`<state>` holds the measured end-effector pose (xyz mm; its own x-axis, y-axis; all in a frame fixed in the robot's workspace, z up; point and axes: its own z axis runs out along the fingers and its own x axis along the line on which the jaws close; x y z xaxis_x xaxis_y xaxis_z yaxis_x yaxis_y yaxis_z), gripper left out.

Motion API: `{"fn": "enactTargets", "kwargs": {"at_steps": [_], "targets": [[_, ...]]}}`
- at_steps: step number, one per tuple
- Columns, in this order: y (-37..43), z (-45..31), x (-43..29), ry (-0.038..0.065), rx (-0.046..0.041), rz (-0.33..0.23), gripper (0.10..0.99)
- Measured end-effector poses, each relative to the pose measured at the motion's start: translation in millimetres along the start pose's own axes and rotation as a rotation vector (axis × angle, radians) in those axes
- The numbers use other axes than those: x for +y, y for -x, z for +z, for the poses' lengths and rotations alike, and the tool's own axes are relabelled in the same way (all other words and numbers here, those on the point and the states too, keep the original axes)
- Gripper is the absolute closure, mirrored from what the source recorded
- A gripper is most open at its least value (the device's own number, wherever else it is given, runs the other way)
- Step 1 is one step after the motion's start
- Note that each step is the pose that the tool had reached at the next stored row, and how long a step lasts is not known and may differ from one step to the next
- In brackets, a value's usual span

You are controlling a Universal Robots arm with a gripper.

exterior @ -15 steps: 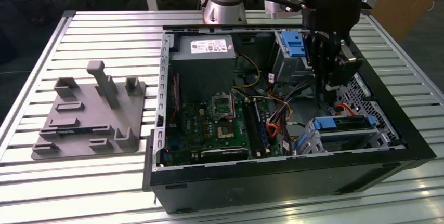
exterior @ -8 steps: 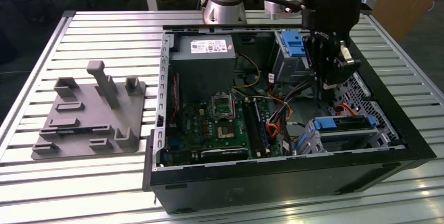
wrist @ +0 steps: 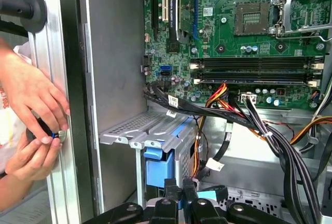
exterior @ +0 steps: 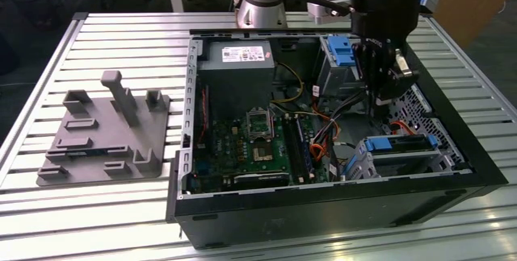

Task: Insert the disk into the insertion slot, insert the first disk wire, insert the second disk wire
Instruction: 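Insert the second disk wire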

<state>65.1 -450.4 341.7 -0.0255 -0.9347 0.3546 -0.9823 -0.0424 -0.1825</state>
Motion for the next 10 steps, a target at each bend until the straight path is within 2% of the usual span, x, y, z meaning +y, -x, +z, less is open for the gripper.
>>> {"fn": "enactTargets", "kwargs": {"at_steps": [10], "targets": [[0.9, 2.4, 0.5, 0.000, 0.0000, 0.000, 0.898]]}}
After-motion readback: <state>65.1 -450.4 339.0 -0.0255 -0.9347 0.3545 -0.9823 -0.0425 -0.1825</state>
